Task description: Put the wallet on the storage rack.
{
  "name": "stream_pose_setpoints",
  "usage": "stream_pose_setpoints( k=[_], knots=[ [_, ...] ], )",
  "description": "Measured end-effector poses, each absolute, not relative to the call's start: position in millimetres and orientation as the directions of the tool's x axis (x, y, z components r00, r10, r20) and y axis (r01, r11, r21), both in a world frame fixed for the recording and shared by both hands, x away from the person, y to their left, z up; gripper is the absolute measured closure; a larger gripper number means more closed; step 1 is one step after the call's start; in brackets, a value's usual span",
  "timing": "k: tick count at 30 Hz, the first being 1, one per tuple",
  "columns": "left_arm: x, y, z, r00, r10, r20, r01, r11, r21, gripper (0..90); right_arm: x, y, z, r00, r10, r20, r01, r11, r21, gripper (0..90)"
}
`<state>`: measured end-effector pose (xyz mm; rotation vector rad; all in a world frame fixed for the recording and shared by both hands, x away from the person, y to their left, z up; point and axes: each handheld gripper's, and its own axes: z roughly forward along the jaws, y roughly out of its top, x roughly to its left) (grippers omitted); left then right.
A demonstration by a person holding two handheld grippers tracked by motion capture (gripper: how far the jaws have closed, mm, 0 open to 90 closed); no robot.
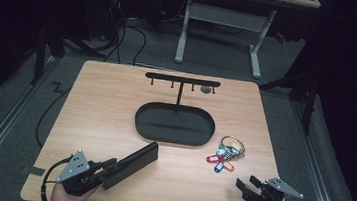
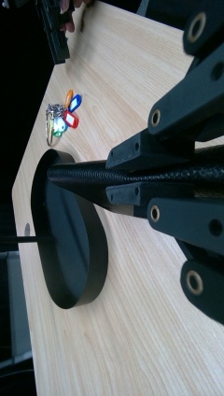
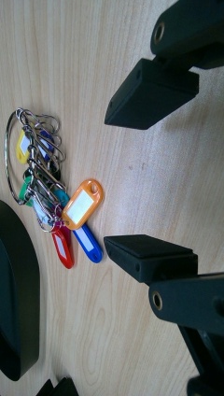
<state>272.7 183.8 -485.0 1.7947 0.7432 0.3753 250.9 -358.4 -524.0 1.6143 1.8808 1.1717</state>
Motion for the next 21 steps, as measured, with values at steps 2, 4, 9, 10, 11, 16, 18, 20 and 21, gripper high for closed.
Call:
stream_pose_setpoints(
  k=[2, 4, 9, 10, 11, 16, 18, 20, 21],
  knots=[
    [273.3, 184.6, -485.8, 0.749, 0.654, -0.105, 0.303, -0.197, 0.932, 81.7, 251.0, -358.4, -524.2, -0.255, 0.942, 0.216, 0.61, -0.017, 0.792, 36.2],
    [275.1, 186.3, -486.7, 0.747, 0.653, -0.125, 0.316, -0.184, 0.931, 81.0, 251.2, -358.3, -524.4, -0.259, 0.942, 0.215, 0.61, -0.013, 0.792, 36.2],
    [277.3, 189.4, -487.9, 0.742, 0.652, -0.153, 0.336, -0.165, 0.927, 78.1, 251.6, -358.1, -524.9, -0.262, 0.941, 0.214, 0.612, -0.01, 0.791, 36.1],
    [277.3, 189.4, -487.9, 0.742, 0.652, -0.153, 0.336, -0.165, 0.927, 77.6, 251.6, -358.1, -524.9, -0.262, 0.941, 0.214, 0.612, -0.01, 0.791, 36.1],
    [277.3, 189.8, -487.5, 0.746, 0.648, -0.153, 0.335, -0.167, 0.927, 76.7, 251.8, -358.2, -525.3, -0.261, 0.941, 0.215, 0.615, -0.01, 0.789, 36.1],
    [276.3, 188.4, -487.1, 0.748, 0.65, -0.134, 0.325, -0.183, 0.928, 74.3, 251.9, -357.7, -525.4, -0.26, 0.941, 0.216, 0.618, -0.01, 0.786, 36.1],
    [275.9, 187.6, -487.0, 0.75, 0.65, -0.122, 0.319, -0.194, 0.928, 72.6, 251.8, -357.6, -525.3, -0.26, 0.941, 0.216, 0.618, -0.01, 0.786, 36.1],
    [275.8, 187.4, -487.1, 0.752, 0.649, -0.117, 0.317, -0.2, 0.927, 70.9, 251.8, -357.7, -525.3, -0.26, 0.941, 0.216, 0.618, -0.01, 0.786, 36.1],
    [275.7, 186.9, -487.3, 0.752, 0.65, -0.112, 0.316, -0.205, 0.926, 70.9, 251.8, -357.9, -525.4, -0.26, 0.941, 0.216, 0.618, -0.009, 0.786, 36.1]
  ],
)
